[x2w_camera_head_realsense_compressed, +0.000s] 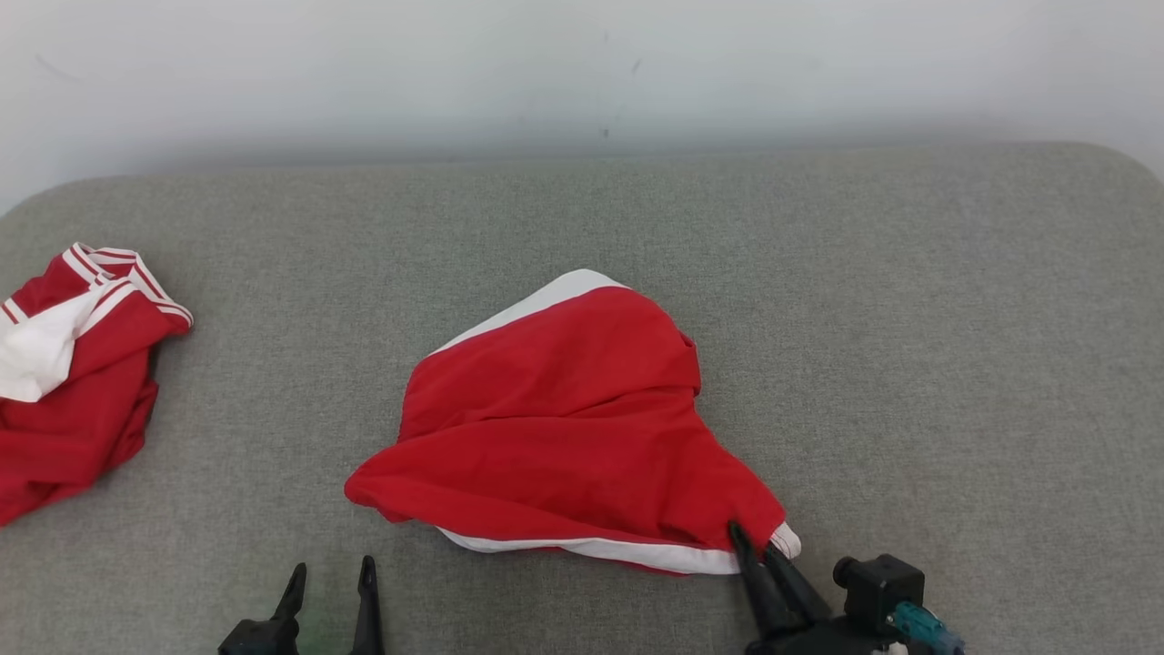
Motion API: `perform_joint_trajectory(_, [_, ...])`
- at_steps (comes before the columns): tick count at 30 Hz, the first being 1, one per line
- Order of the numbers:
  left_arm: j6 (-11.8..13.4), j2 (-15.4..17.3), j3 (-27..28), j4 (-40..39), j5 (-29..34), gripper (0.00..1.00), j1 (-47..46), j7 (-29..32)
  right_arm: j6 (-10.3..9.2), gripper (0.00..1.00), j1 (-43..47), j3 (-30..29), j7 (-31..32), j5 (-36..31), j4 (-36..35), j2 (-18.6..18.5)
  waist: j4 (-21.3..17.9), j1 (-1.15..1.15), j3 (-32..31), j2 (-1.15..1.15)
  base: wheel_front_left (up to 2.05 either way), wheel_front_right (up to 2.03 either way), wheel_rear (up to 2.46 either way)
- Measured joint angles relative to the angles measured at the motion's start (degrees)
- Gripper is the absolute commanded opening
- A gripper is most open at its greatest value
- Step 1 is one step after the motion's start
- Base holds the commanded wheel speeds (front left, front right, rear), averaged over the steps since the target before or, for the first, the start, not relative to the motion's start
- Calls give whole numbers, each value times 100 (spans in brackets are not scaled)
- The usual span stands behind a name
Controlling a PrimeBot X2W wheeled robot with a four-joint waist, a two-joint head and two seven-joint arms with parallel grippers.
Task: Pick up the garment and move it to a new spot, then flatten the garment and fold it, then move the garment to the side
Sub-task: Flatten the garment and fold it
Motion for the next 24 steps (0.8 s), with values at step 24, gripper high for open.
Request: perform_joint_trajectory(24, [142, -2, -866, -43, -253, 100, -589, 0, 0, 0, -2993, -1160, 0, -667, 1982, -642, 535, 1, 746, 1, 0, 0, 0])
